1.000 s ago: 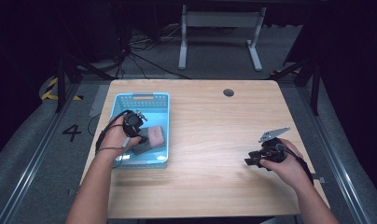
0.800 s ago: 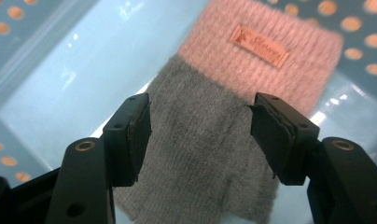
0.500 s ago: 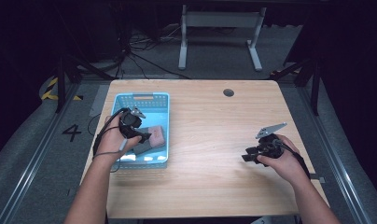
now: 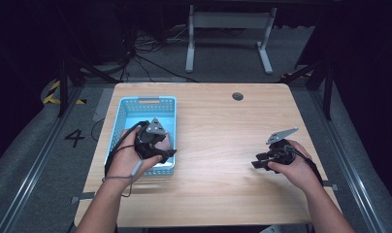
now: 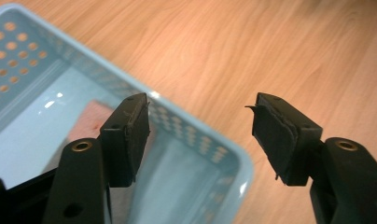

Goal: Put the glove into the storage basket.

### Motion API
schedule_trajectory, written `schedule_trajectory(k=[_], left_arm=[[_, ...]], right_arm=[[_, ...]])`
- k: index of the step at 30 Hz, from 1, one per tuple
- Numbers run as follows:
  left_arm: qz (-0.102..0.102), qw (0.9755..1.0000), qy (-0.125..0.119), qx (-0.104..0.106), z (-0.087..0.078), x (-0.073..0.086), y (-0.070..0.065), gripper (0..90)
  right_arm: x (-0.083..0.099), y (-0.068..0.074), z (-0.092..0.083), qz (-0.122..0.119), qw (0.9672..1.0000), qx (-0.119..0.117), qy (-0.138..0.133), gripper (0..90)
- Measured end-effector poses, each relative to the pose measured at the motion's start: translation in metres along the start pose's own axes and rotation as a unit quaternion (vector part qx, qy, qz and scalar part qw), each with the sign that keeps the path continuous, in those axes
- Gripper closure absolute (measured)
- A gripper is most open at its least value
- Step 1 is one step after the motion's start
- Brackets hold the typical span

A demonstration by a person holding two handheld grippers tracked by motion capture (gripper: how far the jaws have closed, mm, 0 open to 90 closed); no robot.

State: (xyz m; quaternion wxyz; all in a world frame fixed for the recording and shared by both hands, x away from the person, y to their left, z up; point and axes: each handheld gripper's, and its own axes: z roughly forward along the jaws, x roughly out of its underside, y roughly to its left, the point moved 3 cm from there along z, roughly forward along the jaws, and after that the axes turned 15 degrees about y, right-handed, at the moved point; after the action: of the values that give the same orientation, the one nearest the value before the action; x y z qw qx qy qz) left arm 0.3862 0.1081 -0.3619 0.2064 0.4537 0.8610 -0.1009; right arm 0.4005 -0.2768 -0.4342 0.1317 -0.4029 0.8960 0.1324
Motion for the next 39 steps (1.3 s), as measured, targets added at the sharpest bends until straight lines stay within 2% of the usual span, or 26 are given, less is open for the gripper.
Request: schedule_trajectory(k=[6, 9, 10, 12, 15, 18, 21, 26, 28, 33, 37, 39], left_arm=[[-0.002, 0.9993, -0.01, 0.036, 0.015, -0.009, -0.027, 34.5], [-0.002, 0.9975, -0.025, 0.067, 0.021, -0.012, -0.04, 34.6], [-0.003, 0.9965, -0.024, 0.08, 0.024, -0.013, -0.043, 34.7], [-0.003, 0.9955, -0.024, 0.091, 0.03, -0.014, -0.049, 34.1], [-0.007, 0.9957, -0.023, 0.089, 0.044, -0.017, -0.057, 33.7], [0.003, 0.9964, -0.012, 0.084, 0.063, -0.019, -0.066, 34.1], [0.014, 0.9955, -0.007, 0.093, 0.075, -0.019, -0.076, 34.2], [0.013, 0.9957, 0.009, 0.091, 0.101, -0.018, -0.085, 32.5], [0.019, 0.9958, 0.015, 0.088, 0.11, -0.018, -0.088, 32.2], [0.021, 0.9954, 0.019, 0.091, 0.119, -0.016, -0.092, 30.8], [0.033, 0.9965, 0.022, 0.074, 0.118, -0.016, -0.095, 29.7], [0.033, 0.9965, 0.025, 0.072, 0.119, -0.016, -0.096, 29.7]], right_arm=[[0.008, -0.005, 0.0, 0.005, 1.0, 0.004, 0.001, 56.5], [0.011, -0.007, 0.001, 0.005, 1.0, 0.004, 0.005, 55.8], [0.012, -0.008, 0.002, 0.006, 0.9999, 0.005, 0.009, 55.5], [0.014, -0.009, 0.003, 0.005, 0.9998, 0.007, 0.015, 55.4], [0.017, -0.01, 0.006, 0.007, 0.9997, 0.011, 0.021, 55.0], [0.019, -0.011, 0.005, 0.011, 0.9996, 0.013, 0.022, 54.9], [0.022, -0.013, 0.005, 0.017, 0.9995, 0.015, 0.021, 54.8], [0.025, -0.016, 0.008, 0.024, 0.9993, 0.013, 0.024, 54.7], [0.025, -0.016, 0.011, 0.023, 0.9993, 0.013, 0.026, 54.1], [0.027, -0.017, 0.014, 0.027, 0.9992, 0.015, 0.027, 52.9], [0.027, -0.019, 0.014, 0.032, 0.9991, 0.018, 0.023, 52.5], [0.027, -0.02, 0.014, 0.032, 0.999, 0.02, 0.023, 52.2]])
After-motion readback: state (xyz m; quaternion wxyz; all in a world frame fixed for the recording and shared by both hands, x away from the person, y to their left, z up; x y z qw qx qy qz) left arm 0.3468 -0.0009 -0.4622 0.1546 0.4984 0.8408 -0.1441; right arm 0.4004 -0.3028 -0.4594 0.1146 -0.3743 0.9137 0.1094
